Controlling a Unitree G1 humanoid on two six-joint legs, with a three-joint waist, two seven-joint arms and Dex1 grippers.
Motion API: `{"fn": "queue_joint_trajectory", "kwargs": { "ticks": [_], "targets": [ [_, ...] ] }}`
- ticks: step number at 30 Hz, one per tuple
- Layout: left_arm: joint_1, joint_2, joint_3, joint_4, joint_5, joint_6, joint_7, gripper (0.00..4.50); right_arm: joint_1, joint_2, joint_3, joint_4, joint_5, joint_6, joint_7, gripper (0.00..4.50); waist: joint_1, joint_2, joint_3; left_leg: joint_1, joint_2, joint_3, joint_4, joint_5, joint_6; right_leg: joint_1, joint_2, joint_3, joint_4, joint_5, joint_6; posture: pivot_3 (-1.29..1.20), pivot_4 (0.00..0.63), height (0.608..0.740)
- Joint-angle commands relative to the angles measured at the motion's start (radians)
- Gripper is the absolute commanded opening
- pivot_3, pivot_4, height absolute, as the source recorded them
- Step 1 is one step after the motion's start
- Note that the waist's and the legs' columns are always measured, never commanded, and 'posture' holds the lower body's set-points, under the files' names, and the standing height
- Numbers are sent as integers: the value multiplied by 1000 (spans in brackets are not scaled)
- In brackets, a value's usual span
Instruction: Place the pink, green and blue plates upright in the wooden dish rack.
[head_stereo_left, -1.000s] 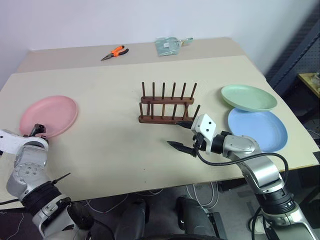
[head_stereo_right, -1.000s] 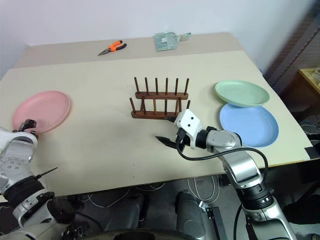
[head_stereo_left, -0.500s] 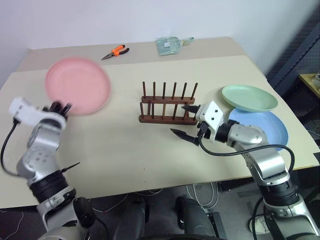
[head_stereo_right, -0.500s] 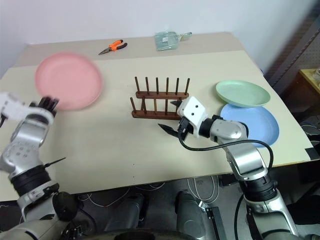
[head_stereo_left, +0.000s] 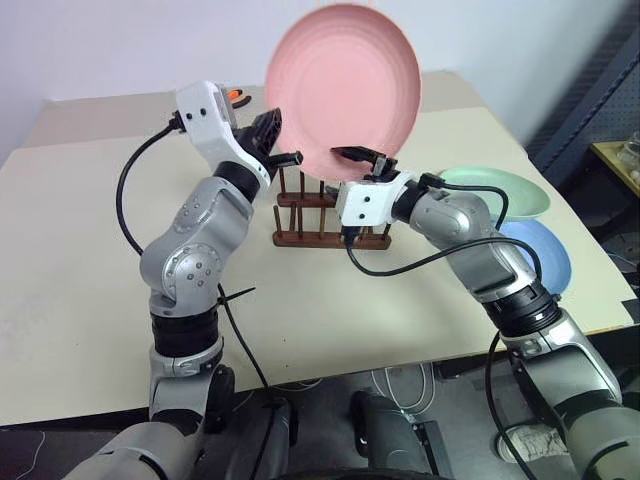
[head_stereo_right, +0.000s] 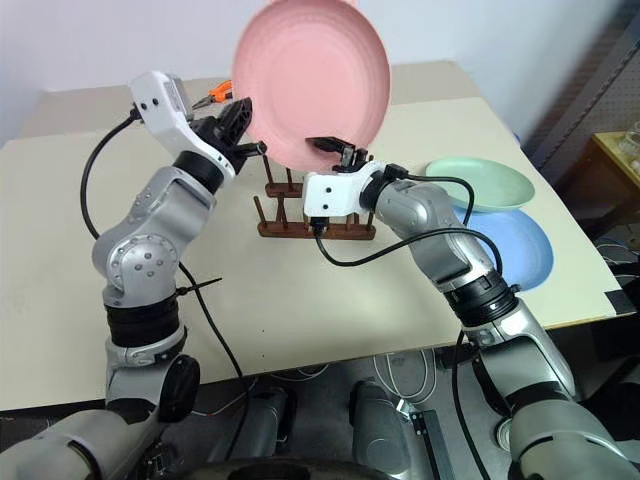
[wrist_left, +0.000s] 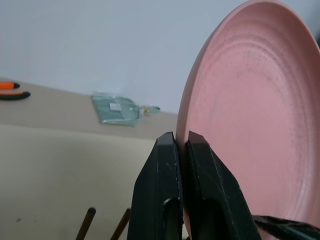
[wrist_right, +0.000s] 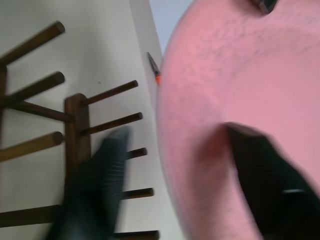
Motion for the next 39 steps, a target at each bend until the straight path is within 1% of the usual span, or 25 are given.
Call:
{"fn": "queue_joint_trajectory", "kwargs": {
  "ticks": [1, 2, 3, 6, 8, 9, 10, 12, 15, 16, 18, 19, 20, 21, 23, 26, 28, 31, 39],
  "targets": [
    [3, -8, 18, -58, -24, 3, -6, 25, -11, -13, -22, -10, -48, -31, -25, 1025, 0, 0, 0, 0, 0, 0, 0, 0, 0, 0, 0, 0, 0, 0, 0, 0, 150, 739],
    [6, -8, 20, -59, -26, 5, -10, 25, -6, -13, -24, -10, -59, -34, -29, 480, 0, 0, 0, 0, 0, 0, 0, 0, 0, 0, 0, 0, 0, 0, 0, 0, 150, 739],
    [10, -9, 25, -57, -34, 6, -17, 25, -2, -12, -26, -11, -69, -38, -33, 28, 0, 0, 0, 0, 0, 0, 0, 0, 0, 0, 0, 0, 0, 0, 0, 0, 150, 739],
    [5, -30, 59, -44, -70, -5, -13, 1022, 12, -13, -34, -15, -100, -47, -46, 0, 1, 0, 0, 0, 0, 0, 0, 0, 0, 0, 0, 0, 0, 0, 0, 0, 150, 739],
    [-20, -40, 109, -31, -62, -74, 1, 1997, 27, -16, -50, -23, -103, -43, -53, 0, 3, 0, 0, 0, 0, 0, 1, 0, 0, 0, 0, 0, 0, 0, 0, 0, 150, 739],
    [-38, -36, 155, -12, -53, -123, 19, 2511, 39, -17, -71, -32, -90, -36, -57, 0, 3, 0, 0, 0, 0, 0, 1, 0, 0, 0, 0, 0, 0, 0, 0, 0, 150, 739],
    [-45, 1, 196, 21, -9, -176, 25, 2969, 59, -12, -114, -49, -47, -16, -60, 0, 3, -1, 0, 0, 0, 0, 1, 0, 0, 0, 0, 0, 0, 0, 0, 0, 150, 739],
    [-36, 73, 223, 69, 80, -246, 18, 2969, 88, -3, -179, -79, 23, 14, -56, 0, -1, -1, 0, 0, 0, 0, 0, 0, 0, 0, 1, 0, 0, 0, 0, 0, 150, 739],
    [45, 240, 124, 123, 275, -333, -94, 2969, 129, 11, -259, -135, 155, 43, -12, 0, -5, 0, 0, 1, 1, 1, -1, 0, 0, 0, 2, 1, 0, 0, -1, 0, 150, 739],
    [96, 305, 72, 142, 340, -370, -161, 2969, 150, 34, -303, -186, 272, 89, 25, 0, -4, 0, 0, 1, 1, 1, -1, 0, 0, 0, 2, 1, -1, 0, -1, 0, 150, 739],
    [249, 388, -16, 100, 337, -442, -393, 2969, 193, 132, -461, -369, 762, 397, 58, 0, -3, 0, 0, 1, 1, 0, -2, 0, 1, 0, 2, 1, -1, 0, -1, 0, 150, 739],
    [296, 409, -44, 78, 325, -465, -474, 2969, 207, 155, -511, -433, 925, 506, 64, 0, -2, 2, 1, 0, 3, -1, -2, -1, 1, 1, 2, 1, 0, 0, -1, 0, 150, 739],
    [328, 419, -65, 49, 298, -474, -542, 2969, 215, 168, -544, -478, 1034, 571, 60, 0, 3, 3, 2, 0, 4, -3, -1, -2, 3, 1, 1, 1, 0, 0, -1, 0, 150, 739],
    [359, 429, -96, -4, 242, -438, -614, 2969, 215, 196, -584, -497, 1142, 621, 3, 0, 5, 3, 3, 0, 3, -5, -1, -2, 3, 1, -1, 1, 0, 0, -1, 0, 150, 739],
    [405, 442, -154, -88, 176, -386, -719, 2969, 218, 237, -642, -518, 1278, 688, -93, 0, 6, 1, 3, -2, 2, -6, 1, -2, 4, 1, -2, 0, -1, -2, -4, 0, 150, 739],
    [438, 448, -209, -151, 158, -339, -774, 2969, 235, 241, -662, -542, 1369, 746, -169, 0, 1, 3, 3, -2, 2, -5, 1, -2, 4, 1, -3, 1, -2, -2, -5, 0, 150, 739],
    [446, 439, -231, -170, 158, -315, -779, 2969, 251, 239, -659, -554, 1395, 763, -202, 0, -2, 6, 3, 0, 2, -4, 0, -2, 4, 1, -3, 1, -2, -2, -5, 0, 150, 739],
    [447, 429, -234, -181, 161, -299, -781, 2969, 260, 232, -656, -560, 1419, 770, -234, 0, -7, 10, 5, 0, 3, -2, -1, -2, 4, 0, -1, 1, 0, -2, -5, 0, 150, 739],
    [445, 406, -260, -194, 168, -269, -794, 2969, 330, 242, -636, -494, 1457, 806, -276, 0, 0, 10, 5, 0, 3, -2, 0, -2, 5, 0, -1, 1, 0, -2, -4, 0, 150, 739]
  ]
}}
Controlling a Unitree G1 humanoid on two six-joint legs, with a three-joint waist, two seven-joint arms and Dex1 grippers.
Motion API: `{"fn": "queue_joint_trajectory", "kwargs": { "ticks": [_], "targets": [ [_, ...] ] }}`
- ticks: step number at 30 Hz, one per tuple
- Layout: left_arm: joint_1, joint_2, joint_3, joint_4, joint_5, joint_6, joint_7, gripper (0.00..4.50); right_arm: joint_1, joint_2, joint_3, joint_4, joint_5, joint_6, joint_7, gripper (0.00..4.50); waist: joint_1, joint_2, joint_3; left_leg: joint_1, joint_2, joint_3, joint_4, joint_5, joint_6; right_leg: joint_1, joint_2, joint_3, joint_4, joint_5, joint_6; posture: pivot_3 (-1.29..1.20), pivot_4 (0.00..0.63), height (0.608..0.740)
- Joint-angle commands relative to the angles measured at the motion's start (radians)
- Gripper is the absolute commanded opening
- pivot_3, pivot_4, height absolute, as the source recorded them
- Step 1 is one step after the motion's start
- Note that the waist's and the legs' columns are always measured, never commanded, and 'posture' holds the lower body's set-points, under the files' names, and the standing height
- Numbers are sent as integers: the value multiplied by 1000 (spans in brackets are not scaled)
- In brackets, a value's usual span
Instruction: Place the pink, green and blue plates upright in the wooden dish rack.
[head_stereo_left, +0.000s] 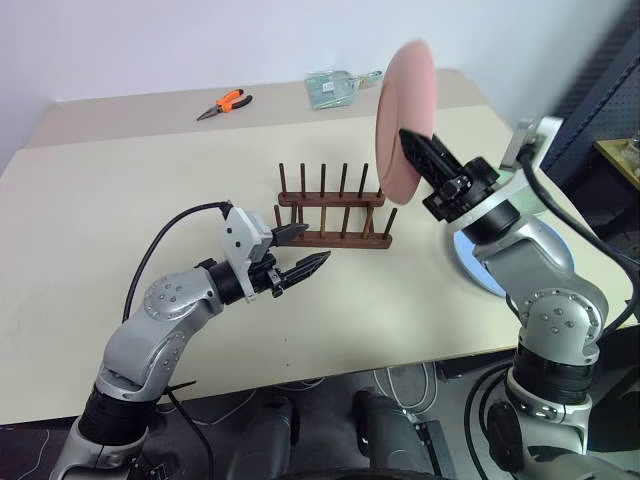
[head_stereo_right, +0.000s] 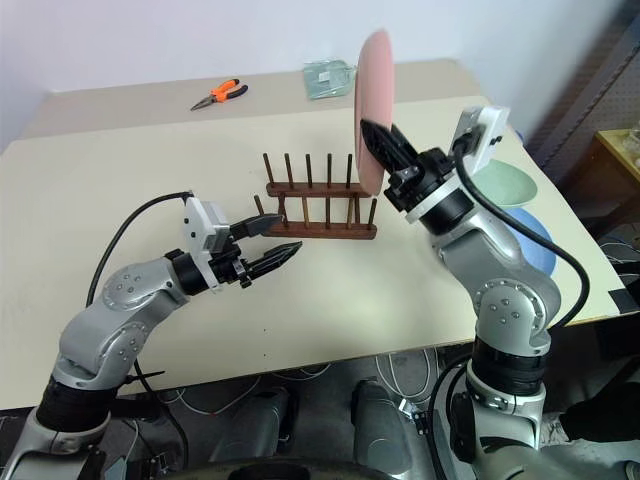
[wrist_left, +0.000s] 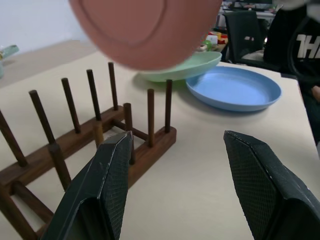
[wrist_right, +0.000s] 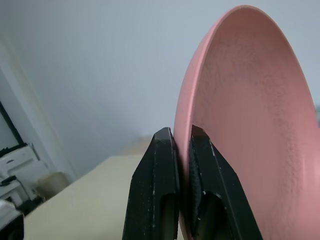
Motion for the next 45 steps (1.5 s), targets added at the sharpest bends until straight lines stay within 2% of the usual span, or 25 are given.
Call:
{"fn": "queue_joint_trajectory", "kwargs": {
  "ticks": [1, 5, 8, 12, 15, 19, 23, 26, 29, 33, 36, 40, 43, 45],
  "targets": [
    [0, -7, 2, -44, 2, -2, -6, 2969, 4, -4, -4, 2, 39, 11, -6, 0, 0, 0, 0, 0, 0, 0, 0, 0, 0, 0, 0, 0, 0, 0, 0, 0, 150, 739],
    [8, -13, -4, -47, 10, -2, -3, 2969, 1, -11, 2, 47, 18, 27, -28, 0, -1, 0, 0, 0, 0, 0, 0, 0, 0, 0, 0, 0, 0, 0, 0, 0, 150, 739],
    [10, -18, -7, -44, 17, -5, -2, 3029, -12, -22, 7, 65, -15, 19, -31, 1087, -1, 0, 0, 0, 0, 0, 0, 0, 0, 0, 0, 0, 0, 0, 0, 0, 150, 739],
    [12, -24, -8, -43, 23, -5, -6, 3029, -25, -86, 37, 53, -132, -40, 21, 3044, 0, 0, 0, 0, 0, 1, 0, 0, 0, 0, 0, 0, 0, 0, 0, 0, 150, 739],
    [16, -26, -7, -43, 27, -6, -9, 3029, -11, -189, 21, 32, -189, -82, 114, 3044, 2, 0, 0, 0, 0, 3, 0, 0, 0, 0, 0, 0, 0, 0, 0, 0, 150, 739],
    [19, -23, 1, -36, 29, -9, -15, 3029, 91, -411, -31, 64, -292, -153, 310, 3044, 6, 0, 0, -1, -1, 2, 1, -1, 1, 1, 0, -1, -2, -1, 1, 0, 150, 739],
    [19, -17, -1, -21, 37, -16, -32, 3029, 196, -606, 36, 233, -604, -344, 370, 3044, 4, 0, 0, -1, -1, 4, 2, -1, 2, 2, -1, -1, -2, -1, 1, 0, 150, 739],
    [3, -24, -16, -5, 52, -21, -45, 3029, 175, -717, 200, 440, -950, -550, 286, 3044, -5, 0, 0, 1, -1, 8, 2, -1, 2, 2, -1, 1, -2, -2, 2, 0, 150, 739],
    [-11, -36, -28, -3, 58, -21, -54, 3029, 78, -734, 324, 646, -1169, -713, 207, 3044, -6, 0, 1, 1, -1, 9, 1, -1, 2, 2, -1, 1, -2, -2, 1, 0, 150, 739],
    [-19, -47, -30, -5, 60, -18, -55, 3029, -43, -695, 421, 875, -1320, -845, 138, 3044, -3, 2, 2, 1, -1, 10, 2, -1, 2, 1, -1, 2, -2, 0, 0, 0, 150, 739],
    [-15, -47, -29, -9, 68, -19, -53, 3029, -93, -665, 431, 975, -1345, -902, 111, 2193, 1, 1, 2, 1, -1, 10, 1, -1, 2, 1, -1, 2, -2, 0, 0, 0, 150, 739],
    [3, -43, -17, -26, 69, -13, -43, 3029, -81, -673, 403, 940, -1347, -948, 123, 131, 2, 2, 2, 0, -1, 10, 2, -1, 2, 1, -2, 2, -2, 0, 0, 0, 150, 739],
    [18, -39, -4, -27, 73, -18, -34, 3029, -59, -675, 325, 825, -1301, -943, 108, 23, 0, 2, 2, 1, -1, 10, 1, -1, 2, 1, -1, 2, -2, 0, 0, 0, 150, 739],
    [34, -35, 19, -12, 84, -34, -23, 3029, -63, -603, 187, 673, -1141, -862, 95, 23, -5, 3, 3, 1, 0, 10, 1, -1, 2, 1, -1, 2, -1, 0, 0, 0, 150, 739]
  ]
}}
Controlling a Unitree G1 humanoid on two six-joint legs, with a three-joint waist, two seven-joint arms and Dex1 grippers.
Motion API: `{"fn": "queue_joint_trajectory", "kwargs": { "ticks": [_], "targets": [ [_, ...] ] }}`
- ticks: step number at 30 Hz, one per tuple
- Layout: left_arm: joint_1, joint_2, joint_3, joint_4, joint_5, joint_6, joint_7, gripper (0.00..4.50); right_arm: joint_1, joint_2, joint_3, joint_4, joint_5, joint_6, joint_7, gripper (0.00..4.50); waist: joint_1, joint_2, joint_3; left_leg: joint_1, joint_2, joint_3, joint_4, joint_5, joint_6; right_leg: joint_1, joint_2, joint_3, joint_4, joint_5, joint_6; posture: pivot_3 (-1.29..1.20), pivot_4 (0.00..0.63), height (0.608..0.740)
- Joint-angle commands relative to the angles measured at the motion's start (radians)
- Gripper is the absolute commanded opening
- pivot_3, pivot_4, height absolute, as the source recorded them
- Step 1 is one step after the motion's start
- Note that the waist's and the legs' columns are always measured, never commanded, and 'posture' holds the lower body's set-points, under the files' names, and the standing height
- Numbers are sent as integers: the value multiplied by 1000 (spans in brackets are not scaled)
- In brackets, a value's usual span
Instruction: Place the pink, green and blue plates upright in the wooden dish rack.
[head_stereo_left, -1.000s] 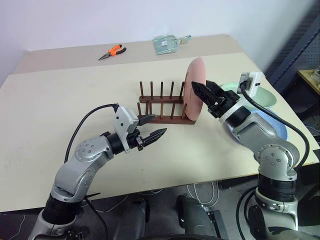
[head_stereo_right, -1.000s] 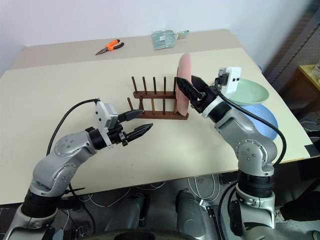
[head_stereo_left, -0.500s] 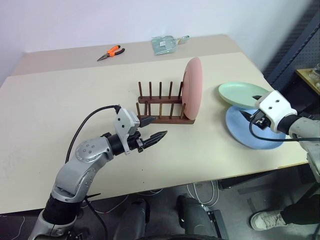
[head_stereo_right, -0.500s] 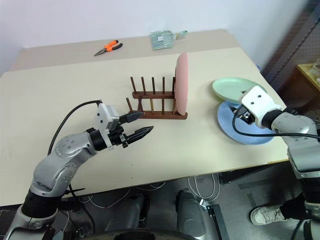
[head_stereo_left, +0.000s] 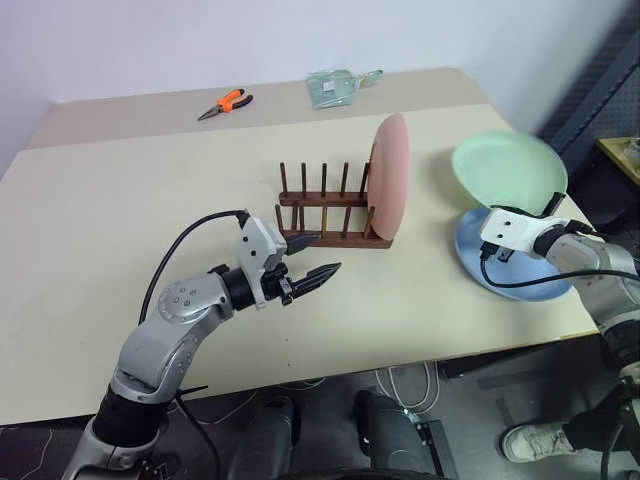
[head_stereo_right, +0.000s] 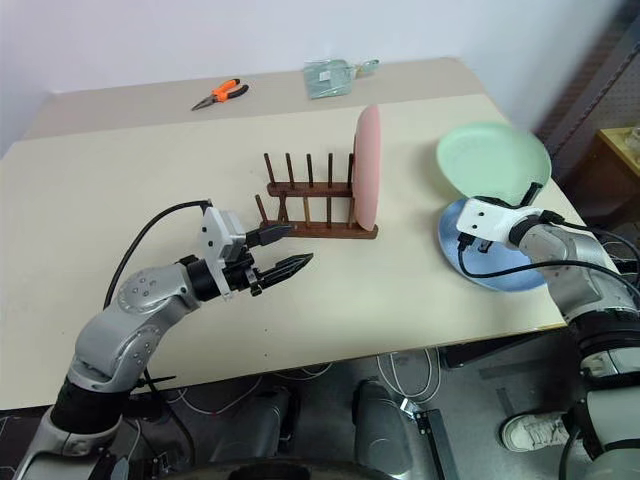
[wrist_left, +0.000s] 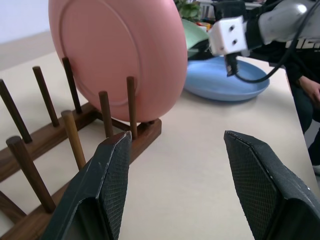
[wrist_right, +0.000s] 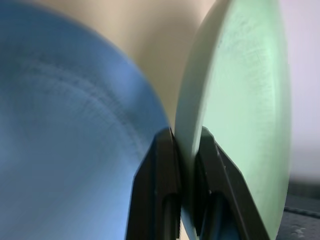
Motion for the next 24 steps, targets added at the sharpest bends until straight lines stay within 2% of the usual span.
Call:
{"fn": "queue_joint_trajectory", "kwargs": {
  "ticks": [1, 4, 5, 7, 8, 10, 12, 14, 16, 20, 24],
  "targets": [
    [18, 8, 56, -13, 18, -38, 16, 3029, -30, 79, -236, -255, 233, 108, -30, 23, -6, 1, 1, 0, 0, 0, 0, 0, 0, 0, 0, 0, 0, 0, 0, 0, 150, 739],
    [45, 5, 92, 28, 52, -89, 34, 3029, -71, 262, -411, -552, 709, 356, -31, 23, -4, 1, 1, 1, 2, -1, 0, 0, 0, 0, 2, 1, 1, 2, 3, 0, 150, 739],
    [51, 2, 101, 38, 58, -103, 37, 3029, -79, 299, -448, -618, 811, 426, -36, 23, -1, 1, 1, 1, 3, -3, 0, 0, 0, 0, 2, 1, 1, 2, 3, 0, 150, 739],
    [66, -4, 139, 88, 74, -135, 56, 3029, -79, 349, -499, -768, 1118, 564, -60, 23, 7, 1, 1, 0, 2, -7, 0, 0, 0, 0, 2, 0, 1, 2, 3, 0, 150, 739],
    [79, -2, 157, 122, 90, -164, 63, 3029, -79, 377, -511, -839, 1292, 615, -96, 23, 9, 1, 1, -1, 2, -9, 0, 0, 0, 1, 2, -1, 0, 2, 3, 0, 150, 739],
    [101, -2, 184, 179, 117, -214, 74, 3029, -79, 419, -499, -939, 1534, 678, -158, 23, 7, 1, 1, -1, 1, -10, 0, 0, 0, 1, 1, -2, 0, 1, 2, 0, 150, 739],
    [129, 2, 203, 219, 136, -260, 69, 3029, -66, 461, -426, -1025, 1700, 719, -208, 23, 4, 1, 1, -1, 1, -10, 0, 0, 0, 1, 0, -2, 0, 0, 0, 0, 150, 739],
    [150, 1, 210, 227, 132, -272, 57, 3029, -48, 496, -359, -1061, 1777, 749, -251, 23, 2, 1, 1, 0, 2, -10, -1, 0, 0, 1, 0, -2, 0, 0, 0, 0, 150, 739],
    [168, 0, 205, 211, 121, -273, 43, 3029, -38, 541, -294, -1043, 1766, 767, -313, 23, 2, 1, 1, 0, 2, -10, 0, 0, 0, 0, 0, -2, 0, 0, 0, 0, 150, 739],
    [201, -5, 188, 138, 76, -229, 19, 3029, -40, 598, -169, -967, 1598, 799, -380, 23, 4, 1, 1, 0, 1, -9, 0, 0, 0, 0, 0, -2, 0, 0, -1, 0, 150, 739],
    [235, -2, 170, 68, 50, -177, 15, 3029, -65, 635, -124, -910, 1468, 800, -409, 23, 3, 2, 1, -1, 1, -9, -1, 0, 0, -1, 0, -2, 0, 0, 0, 0, 150, 739]
  ]
}}
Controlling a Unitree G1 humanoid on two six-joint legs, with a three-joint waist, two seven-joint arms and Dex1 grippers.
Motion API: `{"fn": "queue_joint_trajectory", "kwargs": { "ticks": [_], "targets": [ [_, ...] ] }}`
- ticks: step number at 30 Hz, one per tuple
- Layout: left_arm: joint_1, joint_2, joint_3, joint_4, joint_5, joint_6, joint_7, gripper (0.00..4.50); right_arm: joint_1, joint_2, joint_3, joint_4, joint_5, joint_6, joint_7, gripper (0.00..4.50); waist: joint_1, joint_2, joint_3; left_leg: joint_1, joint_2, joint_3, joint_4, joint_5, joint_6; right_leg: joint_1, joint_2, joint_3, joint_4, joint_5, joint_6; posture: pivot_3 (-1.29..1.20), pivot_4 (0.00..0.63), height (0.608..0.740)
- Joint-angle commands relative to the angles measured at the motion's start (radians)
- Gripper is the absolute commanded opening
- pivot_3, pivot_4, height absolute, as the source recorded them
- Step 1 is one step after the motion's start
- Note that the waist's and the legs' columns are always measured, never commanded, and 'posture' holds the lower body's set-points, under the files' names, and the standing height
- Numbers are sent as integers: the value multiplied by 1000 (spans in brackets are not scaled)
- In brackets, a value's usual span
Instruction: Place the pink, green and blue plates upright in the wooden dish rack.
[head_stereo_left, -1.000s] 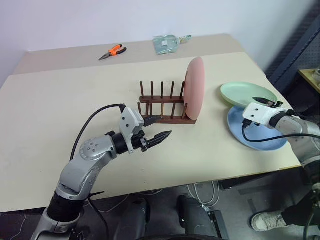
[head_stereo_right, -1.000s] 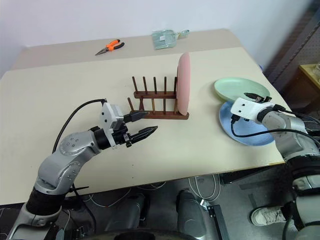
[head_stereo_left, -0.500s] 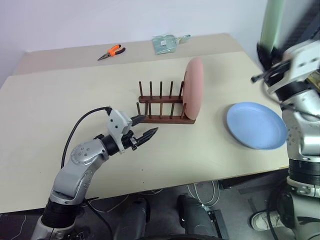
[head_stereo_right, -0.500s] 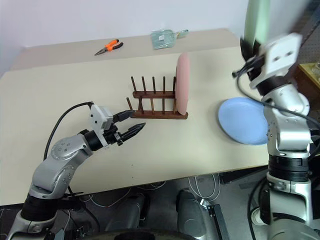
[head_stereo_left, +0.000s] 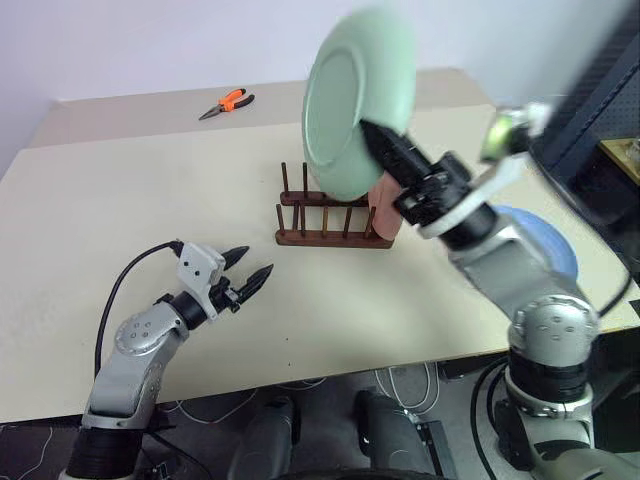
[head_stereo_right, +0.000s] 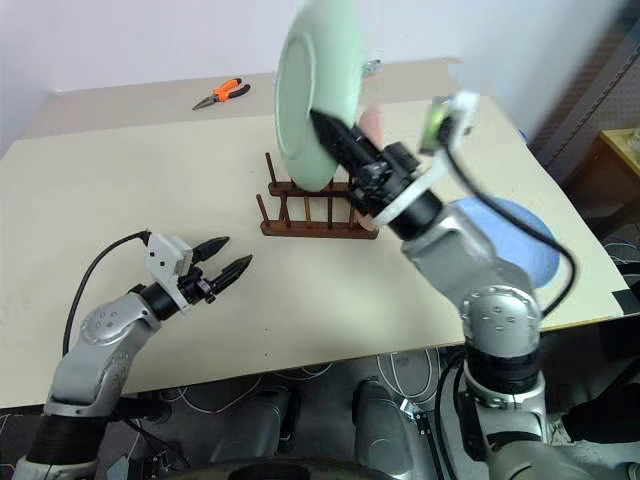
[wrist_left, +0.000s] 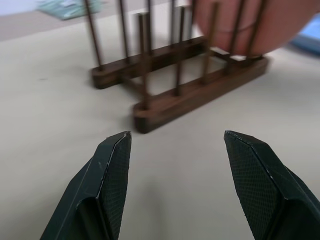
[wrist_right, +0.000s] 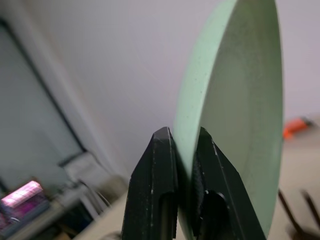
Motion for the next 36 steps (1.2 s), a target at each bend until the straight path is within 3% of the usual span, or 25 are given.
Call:
{"fn": "queue_joint_trajectory", "kwargs": {
  "ticks": [1, 12, 15, 20, 25, 30, 33, 36],
  "targets": [
    [18, 1, -7, -80, -27, 28, -2, 3029, -37, 20, 9, 9, -97, -6, -18, 23, 0, 0, 0, 0, 0, 0, 0, 0, 0, 0, 0, 0, 0, 0, 0, 0, 150, 739],
    [4, -1, -22, -102, -21, 59, 6, 3029, -48, 48, 13, 53, -223, 64, -17, 23, -2, 0, 0, 0, 0, 0, 0, 0, 0, 0, 1, 0, 0, 0, 0, 0, 150, 739],
    [-5, -2, -29, -97, -22, 59, 3, 3029, -57, 50, 10, 60, -240, 88, -11, 1059, -2, 0, 0, 0, 0, 0, 0, 0, 0, 0, 1, 0, 0, 0, 0, 0, 150, 739],
    [-11, -6, -40, -92, -20, 60, 1, 3029, -86, 27, 27, 42, -333, 88, 32, 3591, -2, 0, 0, 0, 0, 0, 0, 0, 0, 0, 1, 0, 0, 0, 0, 0, 150, 739],
    [-13, -12, -48, -91, -17, 61, 1, 3029, -126, -95, 18, -9, -482, 20, 173, 3591, -1, 0, 0, 0, 0, 1, 0, 0, 0, 0, 1, 0, 0, 0, 0, 0, 150, 739],
    [-29, -12, -61, -82, -17, 59, -13, 3029, -102, -273, -218, 4, -425, -12, 332, 3591, 4, 0, 0, -1, -1, 1, 1, 0, 0, 1, 0, -1, -1, 0, 1, 0, 150, 739],
    [-47, -6, -95, -75, -9, 54, -43, 3029, 10, -372, -371, 68, -411, 36, 375, 3591, 7, -1, 0, -1, -1, 3, 1, 0, 0, 1, 0, -1, -2, -1, 1, 0, 150, 739],
    [-73, -18, -132, -74, -8, 56, -61, 3029, 241, -486, -342, 82, -557, 31, 459, 3591, 13, -2, -1, 0, -1, 4, 0, 0, 1, 2, 0, -1, -2, -1, 1, 0, 150, 739]
  ]
}}
